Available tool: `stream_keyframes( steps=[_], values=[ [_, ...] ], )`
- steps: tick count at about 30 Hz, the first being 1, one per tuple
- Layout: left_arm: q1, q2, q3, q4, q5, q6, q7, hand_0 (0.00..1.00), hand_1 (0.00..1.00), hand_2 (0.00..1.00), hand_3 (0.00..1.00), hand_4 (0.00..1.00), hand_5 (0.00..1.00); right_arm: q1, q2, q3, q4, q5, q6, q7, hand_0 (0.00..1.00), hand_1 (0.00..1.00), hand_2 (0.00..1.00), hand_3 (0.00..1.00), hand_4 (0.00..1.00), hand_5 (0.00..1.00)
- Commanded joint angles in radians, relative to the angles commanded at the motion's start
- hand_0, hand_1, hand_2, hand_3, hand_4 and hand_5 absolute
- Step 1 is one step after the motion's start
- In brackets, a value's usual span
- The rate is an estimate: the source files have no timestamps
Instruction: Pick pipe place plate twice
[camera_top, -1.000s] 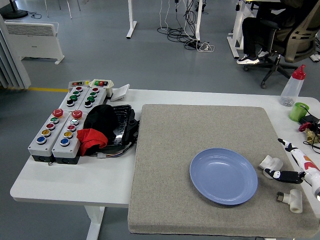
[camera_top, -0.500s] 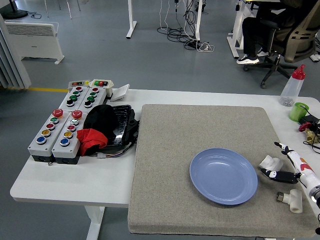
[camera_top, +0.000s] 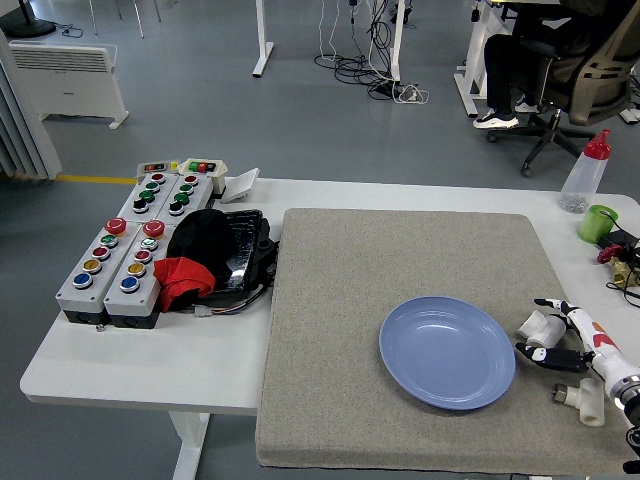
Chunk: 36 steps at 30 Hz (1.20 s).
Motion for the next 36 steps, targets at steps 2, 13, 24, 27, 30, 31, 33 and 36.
stream_keyframes(
  steps=[2, 13, 24, 27, 30, 31, 33, 36],
  values=[
    [0.001, 0.0, -0.006, -0.001, 0.008, 0.001, 0.002, 0.635, 0.61, 0.643, 0.728, 0.648, 0.998, 0.001, 0.001, -0.003, -0.005, 0.001, -0.002, -0.002, 0.743, 0.728, 0.733, 0.722, 0.776, 0.34],
    [0.003, 0.0, -0.027, -0.003, 0.033, 0.005, 0.009, 0.634, 0.61, 0.643, 0.728, 0.645, 0.998, 0.001, 0.0, 0.01, -0.015, 0.006, -0.033, 0.02, 0.412, 0.518, 0.57, 0.614, 0.629, 0.226],
    [-0.004, 0.0, -0.014, -0.001, 0.016, 0.001, 0.004, 0.633, 0.609, 0.643, 0.728, 0.645, 0.998, -0.013, -0.015, 0.04, 0.065, -0.001, -0.043, 0.017, 0.368, 0.488, 0.551, 0.596, 0.608, 0.211],
    [-0.005, 0.0, -0.012, -0.001, 0.012, 0.0, 0.003, 0.633, 0.61, 0.643, 0.728, 0.644, 0.998, -0.013, -0.022, 0.01, 0.136, 0.005, -0.059, 0.015, 0.364, 0.484, 0.546, 0.59, 0.589, 0.205],
    [-0.006, 0.0, -0.009, -0.001, 0.009, 0.0, 0.003, 0.633, 0.61, 0.643, 0.728, 0.644, 0.998, -0.007, -0.021, -0.035, 0.214, -0.016, -0.067, 0.014, 0.364, 0.484, 0.546, 0.59, 0.589, 0.205],
    [-0.006, 0.0, -0.008, -0.001, 0.008, 0.0, 0.002, 0.633, 0.61, 0.643, 0.728, 0.644, 0.998, -0.006, -0.02, -0.043, 0.23, -0.019, -0.069, 0.013, 0.373, 0.484, 0.544, 0.588, 0.58, 0.214],
    [-0.007, 0.0, -0.005, 0.0, 0.005, -0.001, 0.001, 0.633, 0.61, 0.643, 0.728, 0.644, 0.998, -0.001, -0.017, -0.068, 0.264, -0.026, -0.074, 0.015, 0.373, 0.484, 0.544, 0.588, 0.58, 0.214],
    [-0.009, 0.0, 0.0, 0.0, -0.002, -0.003, -0.002, 0.633, 0.61, 0.643, 0.728, 0.644, 0.998, 0.017, -0.016, -0.126, 0.31, -0.026, -0.085, 0.017, 0.373, 0.484, 0.544, 0.588, 0.58, 0.214]
  ],
)
